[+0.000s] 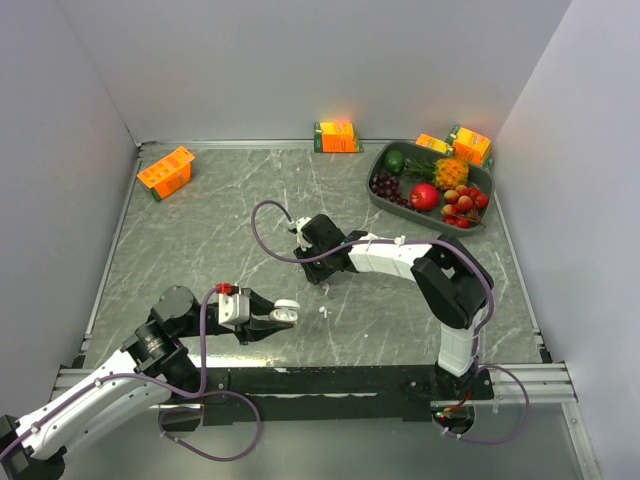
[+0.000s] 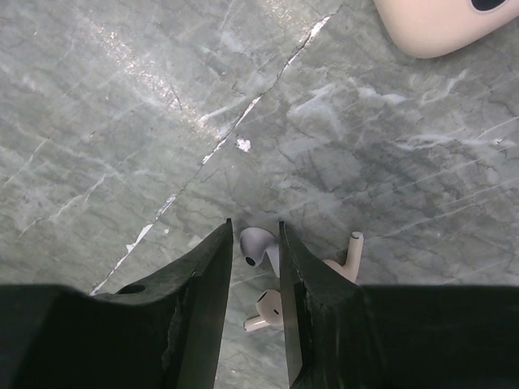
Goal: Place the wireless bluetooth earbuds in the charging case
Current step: Pick up the earbud from the center of the board.
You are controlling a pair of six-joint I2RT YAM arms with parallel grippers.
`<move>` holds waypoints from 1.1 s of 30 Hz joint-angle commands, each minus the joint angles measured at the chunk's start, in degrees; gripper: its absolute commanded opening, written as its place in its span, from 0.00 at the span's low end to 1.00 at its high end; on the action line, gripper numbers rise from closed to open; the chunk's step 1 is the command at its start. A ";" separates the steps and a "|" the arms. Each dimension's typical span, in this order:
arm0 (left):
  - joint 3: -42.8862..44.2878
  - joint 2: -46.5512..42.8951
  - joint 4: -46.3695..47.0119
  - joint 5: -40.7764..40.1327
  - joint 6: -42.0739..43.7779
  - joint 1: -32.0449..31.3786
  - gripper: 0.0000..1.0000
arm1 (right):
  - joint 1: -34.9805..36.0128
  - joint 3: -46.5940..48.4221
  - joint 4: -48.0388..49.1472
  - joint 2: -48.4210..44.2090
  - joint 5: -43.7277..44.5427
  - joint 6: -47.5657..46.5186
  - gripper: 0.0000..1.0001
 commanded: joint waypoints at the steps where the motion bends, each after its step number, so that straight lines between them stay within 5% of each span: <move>1: -0.01 -0.44 1.42 0.54 -0.46 -0.24 0.01 | 0.41 -0.16 0.38 1.02 1.63 0.33 0.36; 16: -0.10 -0.87 2.04 -0.51 -0.90 -0.24 0.01 | 0.15 -1.40 0.81 -4.25 -2.58 8.75 0.00; 28: 0.16 -0.78 2.48 -2.89 -1.34 -0.24 0.01 | -4.95 -6.75 7.57 -8.21 -7.60 30.01 0.00; 33: 0.16 -1.84 1.95 -4.29 -1.34 -0.24 0.01 | -6.97 -12.20 11.35 -10.23 3.55 42.33 0.00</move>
